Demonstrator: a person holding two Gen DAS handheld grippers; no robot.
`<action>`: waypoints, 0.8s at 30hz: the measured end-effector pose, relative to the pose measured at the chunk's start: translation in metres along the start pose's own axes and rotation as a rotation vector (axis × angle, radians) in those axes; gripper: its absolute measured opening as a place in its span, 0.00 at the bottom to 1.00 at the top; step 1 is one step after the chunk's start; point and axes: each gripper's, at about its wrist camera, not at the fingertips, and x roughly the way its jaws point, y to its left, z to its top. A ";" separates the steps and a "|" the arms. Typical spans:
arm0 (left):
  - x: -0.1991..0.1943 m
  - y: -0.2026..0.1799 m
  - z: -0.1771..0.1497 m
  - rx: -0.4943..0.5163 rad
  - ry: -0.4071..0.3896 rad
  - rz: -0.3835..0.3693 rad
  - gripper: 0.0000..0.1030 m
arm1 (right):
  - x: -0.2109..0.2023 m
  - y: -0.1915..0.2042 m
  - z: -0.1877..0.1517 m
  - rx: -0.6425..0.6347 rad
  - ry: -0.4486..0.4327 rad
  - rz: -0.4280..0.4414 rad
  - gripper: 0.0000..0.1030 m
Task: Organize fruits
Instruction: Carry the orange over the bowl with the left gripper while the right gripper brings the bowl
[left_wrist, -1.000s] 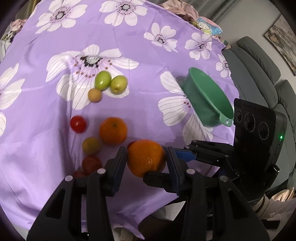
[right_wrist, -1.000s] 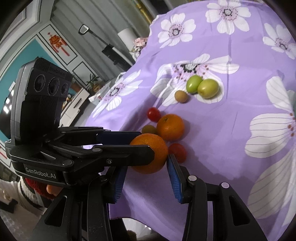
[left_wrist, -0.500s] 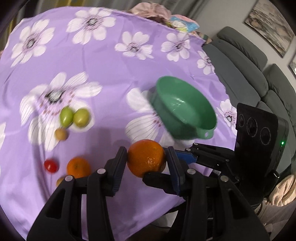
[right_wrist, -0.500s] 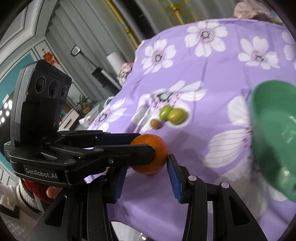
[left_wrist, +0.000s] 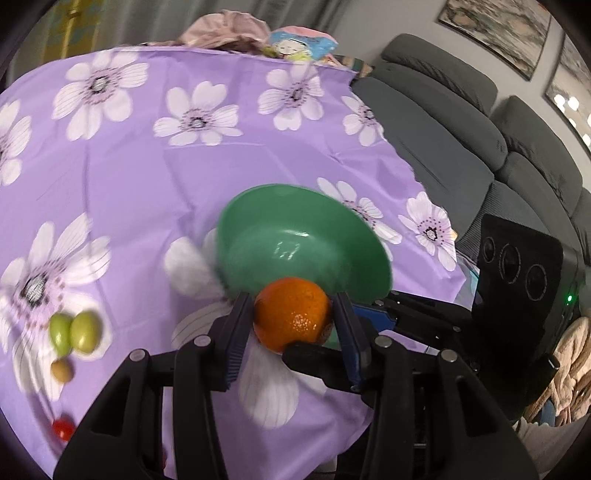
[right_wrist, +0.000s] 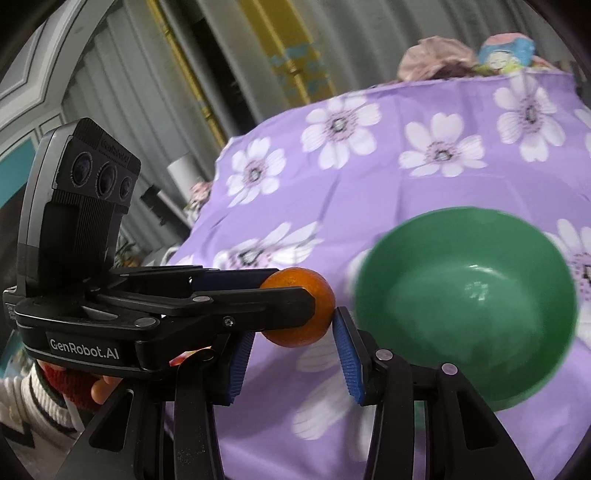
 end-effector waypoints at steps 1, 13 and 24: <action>0.005 -0.003 0.003 0.008 0.003 -0.007 0.43 | -0.003 -0.005 0.000 0.007 -0.005 -0.008 0.44; 0.054 -0.014 0.015 0.023 0.065 -0.064 0.43 | -0.008 -0.046 -0.001 0.087 0.000 -0.099 0.44; 0.065 -0.008 0.012 -0.018 0.099 -0.046 0.44 | -0.001 -0.048 -0.007 0.092 0.053 -0.142 0.44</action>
